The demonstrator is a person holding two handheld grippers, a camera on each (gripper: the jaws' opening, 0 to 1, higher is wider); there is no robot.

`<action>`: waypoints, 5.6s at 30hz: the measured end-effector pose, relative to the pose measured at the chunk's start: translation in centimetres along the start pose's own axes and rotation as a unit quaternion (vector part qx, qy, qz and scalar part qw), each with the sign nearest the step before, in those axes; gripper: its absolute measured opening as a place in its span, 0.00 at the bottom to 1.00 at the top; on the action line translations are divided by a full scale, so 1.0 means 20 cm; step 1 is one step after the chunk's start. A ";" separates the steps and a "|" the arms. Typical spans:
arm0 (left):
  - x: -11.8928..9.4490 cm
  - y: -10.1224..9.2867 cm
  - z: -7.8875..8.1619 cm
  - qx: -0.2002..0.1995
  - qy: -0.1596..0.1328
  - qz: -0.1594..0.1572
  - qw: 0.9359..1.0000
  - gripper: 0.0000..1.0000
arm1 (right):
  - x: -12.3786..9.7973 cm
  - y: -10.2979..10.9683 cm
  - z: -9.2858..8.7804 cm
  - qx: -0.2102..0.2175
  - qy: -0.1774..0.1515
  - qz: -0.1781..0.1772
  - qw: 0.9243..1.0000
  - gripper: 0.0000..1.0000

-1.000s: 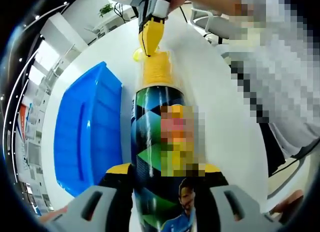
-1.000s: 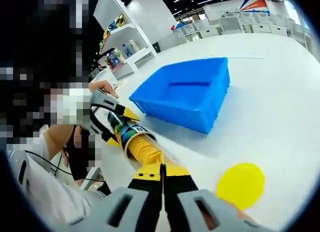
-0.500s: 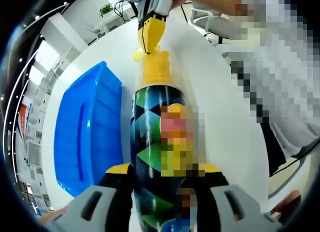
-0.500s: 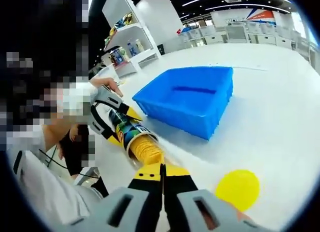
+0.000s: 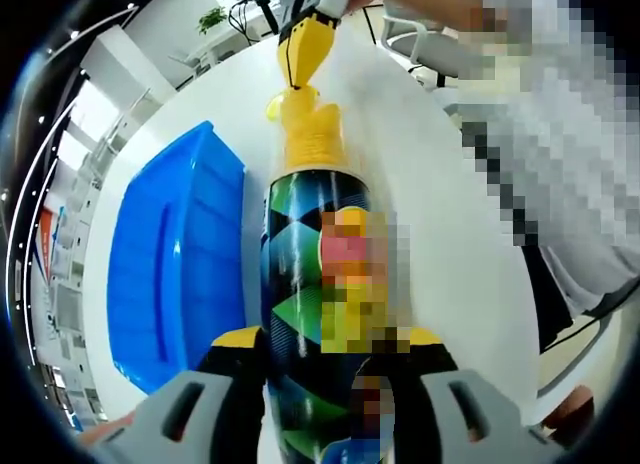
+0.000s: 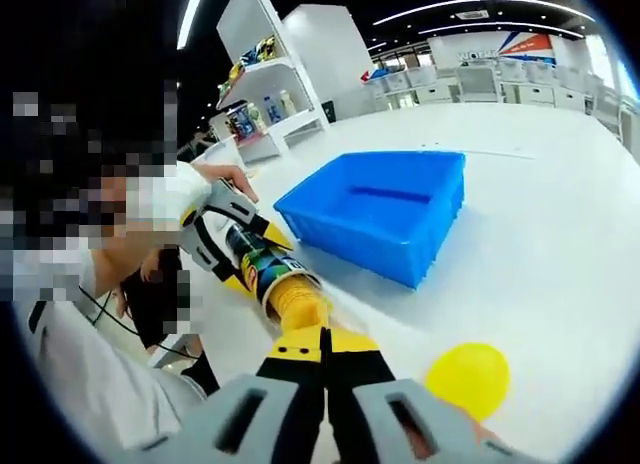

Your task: Open the lid of the chip container on the table, take out the chips, place them into the box in front of the container, and close the lid

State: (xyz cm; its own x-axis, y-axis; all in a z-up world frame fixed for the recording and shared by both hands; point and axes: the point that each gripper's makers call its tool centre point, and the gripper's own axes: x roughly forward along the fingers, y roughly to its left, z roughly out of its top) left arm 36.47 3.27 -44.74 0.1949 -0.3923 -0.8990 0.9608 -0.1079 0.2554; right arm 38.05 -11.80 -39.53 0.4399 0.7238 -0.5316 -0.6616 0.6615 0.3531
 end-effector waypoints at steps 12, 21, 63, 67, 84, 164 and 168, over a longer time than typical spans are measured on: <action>0.01 0.01 -0.01 -0.001 0.001 0.000 1.000 0.49 | -0.07 0.02 0.03 -0.001 -0.030 0.001 1.000 0.00; 0.01 0.02 -0.01 0.000 0.005 -0.001 1.000 0.50 | -0.11 0.02 0.07 -0.004 -0.040 -0.001 0.999 0.00; 0.03 0.02 -0.01 -0.005 0.010 -0.012 1.000 0.51 | 0.36 -0.07 0.61 -0.092 -0.082 -0.021 0.992 0.00; 0.03 0.02 -0.01 -0.008 0.006 -0.015 1.000 0.51 | 0.47 -0.11 0.59 -0.094 -0.061 -0.029 0.993 0.00; 0.03 0.03 -0.02 -0.012 0.004 -0.017 1.000 0.51 | 0.65 -0.16 0.52 -0.150 0.003 -0.076 0.986 0.00; 0.04 0.00 0.00 -0.017 0.001 -0.012 1.000 0.52 | -0.10 -0.18 0.04 0.011 -0.053 -0.021 0.998 0.14; 0.04 0.00 0.00 -0.017 -0.002 -0.011 1.000 0.52 | -0.08 -0.16 -0.04 0.072 -0.048 0.019 0.996 0.14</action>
State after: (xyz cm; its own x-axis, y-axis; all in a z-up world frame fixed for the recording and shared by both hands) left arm 36.63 3.01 -45.45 0.1723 -0.3942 -0.9028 0.9712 -0.0851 0.2225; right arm 38.92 -15.24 -40.51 0.4770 0.7598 -0.4419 -0.5874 0.6495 0.4827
